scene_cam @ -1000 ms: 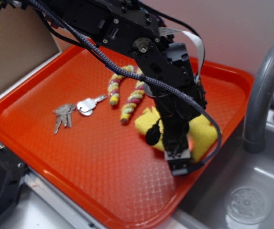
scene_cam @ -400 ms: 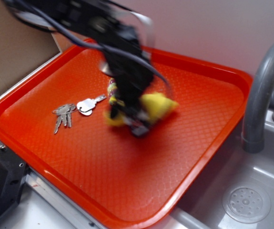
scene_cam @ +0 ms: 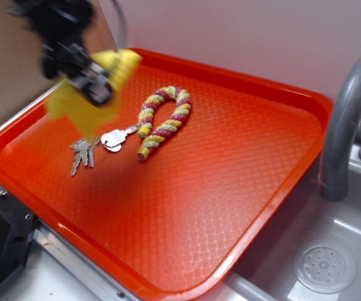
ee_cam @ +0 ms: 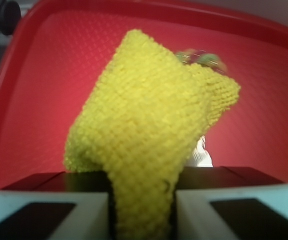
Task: Grab the yellow cloth.
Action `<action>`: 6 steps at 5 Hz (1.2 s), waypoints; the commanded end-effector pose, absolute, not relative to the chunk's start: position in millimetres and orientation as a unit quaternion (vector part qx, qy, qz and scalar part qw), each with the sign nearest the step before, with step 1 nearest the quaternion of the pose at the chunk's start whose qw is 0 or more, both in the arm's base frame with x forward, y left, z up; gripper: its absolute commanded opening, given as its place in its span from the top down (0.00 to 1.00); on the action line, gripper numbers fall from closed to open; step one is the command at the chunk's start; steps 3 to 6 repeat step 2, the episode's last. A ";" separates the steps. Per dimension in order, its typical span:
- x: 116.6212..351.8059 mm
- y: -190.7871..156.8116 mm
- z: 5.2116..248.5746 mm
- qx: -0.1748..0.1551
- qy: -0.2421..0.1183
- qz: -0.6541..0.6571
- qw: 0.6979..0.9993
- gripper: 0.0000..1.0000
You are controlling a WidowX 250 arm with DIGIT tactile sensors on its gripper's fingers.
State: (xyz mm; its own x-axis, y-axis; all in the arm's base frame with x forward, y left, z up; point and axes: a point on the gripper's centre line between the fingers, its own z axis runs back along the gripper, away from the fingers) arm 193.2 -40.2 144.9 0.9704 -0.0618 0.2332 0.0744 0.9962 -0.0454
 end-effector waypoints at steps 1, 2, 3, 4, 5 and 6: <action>195.1 -64.8 192.4 0.005 -0.121 0.036 0.992 1.00; 200.0 -68.1 175.6 0.011 -0.103 0.026 0.994 1.00; 200.0 -68.1 175.6 0.011 -0.103 0.026 0.994 1.00; 200.0 -68.1 175.6 0.011 -0.103 0.026 0.994 1.00; 200.0 -68.1 175.6 0.011 -0.103 0.026 0.994 1.00; 200.0 -68.1 175.6 0.011 -0.103 0.026 0.994 1.00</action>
